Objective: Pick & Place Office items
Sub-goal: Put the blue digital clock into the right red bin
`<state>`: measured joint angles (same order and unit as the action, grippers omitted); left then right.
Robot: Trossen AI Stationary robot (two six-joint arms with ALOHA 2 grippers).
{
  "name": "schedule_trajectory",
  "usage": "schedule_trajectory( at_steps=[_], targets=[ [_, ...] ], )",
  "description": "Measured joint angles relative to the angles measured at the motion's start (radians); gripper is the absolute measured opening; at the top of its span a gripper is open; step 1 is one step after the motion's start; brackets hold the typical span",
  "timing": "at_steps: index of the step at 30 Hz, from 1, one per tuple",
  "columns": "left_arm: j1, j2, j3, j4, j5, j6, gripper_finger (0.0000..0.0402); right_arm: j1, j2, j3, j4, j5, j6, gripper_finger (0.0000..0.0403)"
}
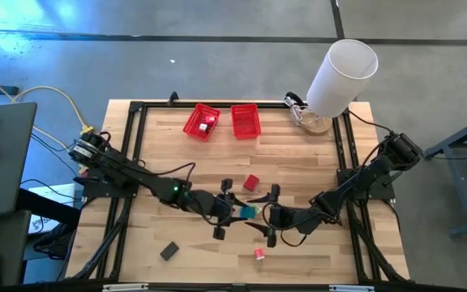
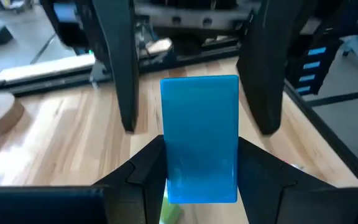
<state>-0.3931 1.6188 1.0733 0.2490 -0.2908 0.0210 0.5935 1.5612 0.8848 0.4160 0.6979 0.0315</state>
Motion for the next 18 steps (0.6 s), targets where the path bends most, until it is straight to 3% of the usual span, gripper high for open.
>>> schedule_trajectory(
  at_steps=[8, 18],
  targets=[
    [0.000, 0.000, 0.000, 0.000, 0.007, -0.002, 0.0150, 0.000, 0.000, 0.000, 0.000, -0.002, -0.001, 0.0267],
    [0.000, 0.000, 0.000, -0.003, 0.007, 0.003, 0.0150, 0.000, 0.000, 0.000, -0.001, -0.026, 0.007, 0.0149]
  ],
)
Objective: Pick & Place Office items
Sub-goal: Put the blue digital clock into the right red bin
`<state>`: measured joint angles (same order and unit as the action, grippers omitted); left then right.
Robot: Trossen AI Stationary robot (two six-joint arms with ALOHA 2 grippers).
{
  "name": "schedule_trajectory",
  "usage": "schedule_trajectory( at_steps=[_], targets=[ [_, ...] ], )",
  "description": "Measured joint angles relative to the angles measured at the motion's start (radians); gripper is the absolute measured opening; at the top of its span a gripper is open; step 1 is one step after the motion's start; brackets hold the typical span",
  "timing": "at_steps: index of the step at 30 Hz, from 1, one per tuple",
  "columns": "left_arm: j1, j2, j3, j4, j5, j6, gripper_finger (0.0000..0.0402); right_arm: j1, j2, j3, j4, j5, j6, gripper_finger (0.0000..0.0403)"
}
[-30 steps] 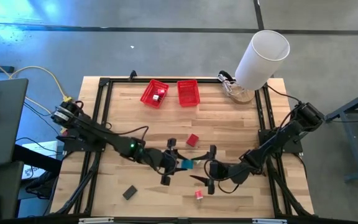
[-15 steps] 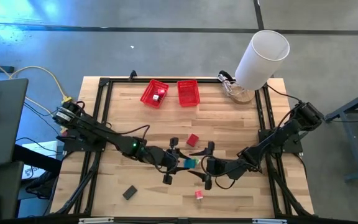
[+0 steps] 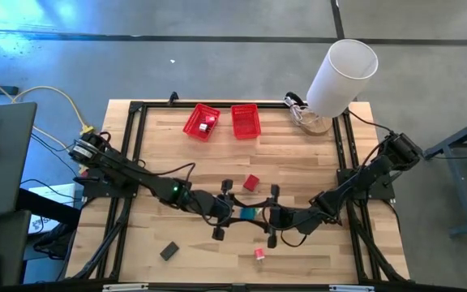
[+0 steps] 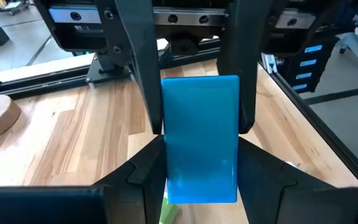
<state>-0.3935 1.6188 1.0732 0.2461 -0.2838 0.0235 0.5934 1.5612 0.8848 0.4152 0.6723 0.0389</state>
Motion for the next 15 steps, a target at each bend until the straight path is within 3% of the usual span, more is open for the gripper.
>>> schedule_trajectory(
  at_steps=[15],
  targets=[
    [0.000, 0.000, 0.000, 0.002, 0.006, -0.030, 0.0175, 0.001, 0.000, 0.000, 0.000, -0.024, 0.043, 0.0141]
  ],
)
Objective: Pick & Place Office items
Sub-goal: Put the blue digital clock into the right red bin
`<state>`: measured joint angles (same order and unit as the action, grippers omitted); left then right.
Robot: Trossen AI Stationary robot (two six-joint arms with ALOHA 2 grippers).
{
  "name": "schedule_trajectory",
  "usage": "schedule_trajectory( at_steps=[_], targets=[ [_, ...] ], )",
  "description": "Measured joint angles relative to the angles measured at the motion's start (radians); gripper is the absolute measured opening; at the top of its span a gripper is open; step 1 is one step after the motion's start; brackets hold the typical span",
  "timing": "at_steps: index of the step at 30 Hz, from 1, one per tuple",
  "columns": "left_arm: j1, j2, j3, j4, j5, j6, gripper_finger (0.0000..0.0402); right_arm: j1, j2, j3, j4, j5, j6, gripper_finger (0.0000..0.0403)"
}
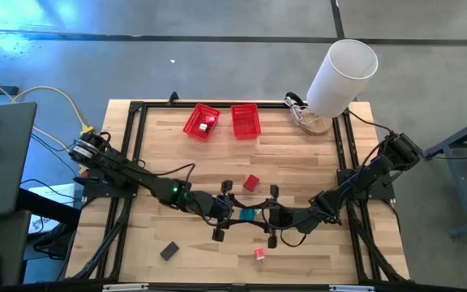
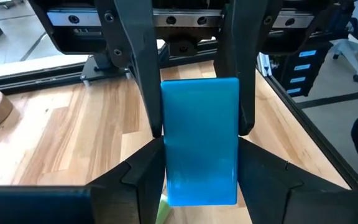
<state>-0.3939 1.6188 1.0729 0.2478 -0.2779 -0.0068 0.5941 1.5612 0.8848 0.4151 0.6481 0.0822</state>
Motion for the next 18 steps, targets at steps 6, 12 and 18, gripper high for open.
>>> schedule_trajectory(
  at_steps=[6, 12, 18],
  targets=[
    [-0.006, 0.000, 0.000, 0.003, -0.002, 0.063, 0.0177, 0.007, 0.000, 0.000, 0.000, 0.005, 0.000, 0.0141],
    [-0.010, 0.000, 0.000, 0.002, -0.006, 0.071, 0.0177, 0.007, 0.000, 0.000, 0.000, 0.003, 0.003, 0.0141],
    [-0.025, 0.000, 0.000, -0.005, -0.014, 0.164, 0.0178, 0.007, 0.000, 0.000, -0.001, 0.003, -0.001, 0.0141]
  ],
)
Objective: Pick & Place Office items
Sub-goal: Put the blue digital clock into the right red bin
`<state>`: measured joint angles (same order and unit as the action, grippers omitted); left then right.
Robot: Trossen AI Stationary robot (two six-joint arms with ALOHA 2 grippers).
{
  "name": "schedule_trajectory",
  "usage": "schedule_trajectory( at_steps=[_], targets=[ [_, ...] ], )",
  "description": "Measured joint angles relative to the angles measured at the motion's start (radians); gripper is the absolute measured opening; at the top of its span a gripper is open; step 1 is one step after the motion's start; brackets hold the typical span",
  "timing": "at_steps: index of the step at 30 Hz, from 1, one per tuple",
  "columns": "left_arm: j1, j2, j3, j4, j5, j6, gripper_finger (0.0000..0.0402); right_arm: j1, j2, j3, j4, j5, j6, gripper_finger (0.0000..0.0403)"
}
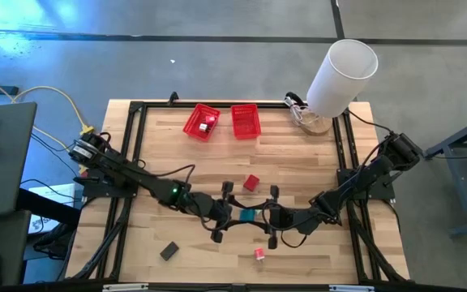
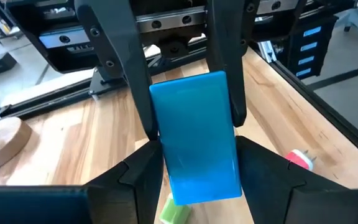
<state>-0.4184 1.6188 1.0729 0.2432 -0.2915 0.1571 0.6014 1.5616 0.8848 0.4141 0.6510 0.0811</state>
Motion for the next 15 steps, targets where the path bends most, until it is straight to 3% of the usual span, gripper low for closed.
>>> schedule_trajectory(
  at_steps=[4, 8, 15],
  targets=[
    [-0.003, 0.000, 0.000, -0.003, 0.001, 0.030, 0.0189, 0.000, 0.000, 0.000, 0.002, -0.003, 0.009, 0.0141],
    [-0.009, 0.000, 0.000, -0.015, -0.006, 0.060, 0.0229, 0.002, 0.000, 0.000, -0.006, -0.007, 0.054, 0.0141],
    [-0.051, 0.000, 0.000, -0.006, -0.230, 0.168, 0.0287, 0.033, 0.000, 0.000, -0.018, 0.071, 0.174, 0.0141]
  ],
)
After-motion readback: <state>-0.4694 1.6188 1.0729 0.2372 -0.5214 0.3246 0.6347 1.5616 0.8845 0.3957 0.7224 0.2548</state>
